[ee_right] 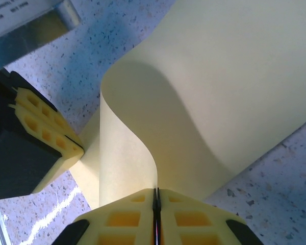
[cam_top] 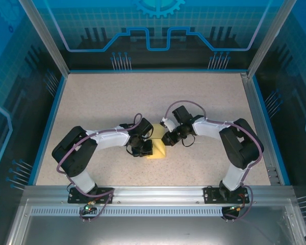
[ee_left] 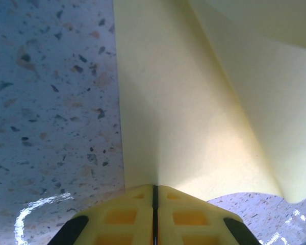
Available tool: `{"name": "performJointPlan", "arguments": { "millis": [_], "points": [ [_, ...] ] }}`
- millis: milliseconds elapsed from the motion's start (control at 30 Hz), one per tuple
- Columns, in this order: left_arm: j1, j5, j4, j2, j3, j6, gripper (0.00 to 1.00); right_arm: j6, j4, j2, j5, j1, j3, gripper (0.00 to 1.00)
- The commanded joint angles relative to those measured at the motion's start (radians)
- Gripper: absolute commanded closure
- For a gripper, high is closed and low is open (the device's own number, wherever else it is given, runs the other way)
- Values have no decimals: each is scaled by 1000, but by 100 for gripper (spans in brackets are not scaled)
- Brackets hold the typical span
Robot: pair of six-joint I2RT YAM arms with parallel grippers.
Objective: Fold a paper plane with a square sheet of paper (pick it up from the middle)
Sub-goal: Fold the triangle a second time at the center of the table.
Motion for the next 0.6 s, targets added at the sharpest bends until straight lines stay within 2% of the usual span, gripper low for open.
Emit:
{"name": "performJointPlan", "arguments": {
  "millis": [0,567],
  "points": [
    [-10,-18,-29,11,9,8,89,-32,-42,17,15,-13,26,90],
    [-21,-27,-40,11,20,14,89,-21,-16,47,37,-10,26,90]
  ]
}}
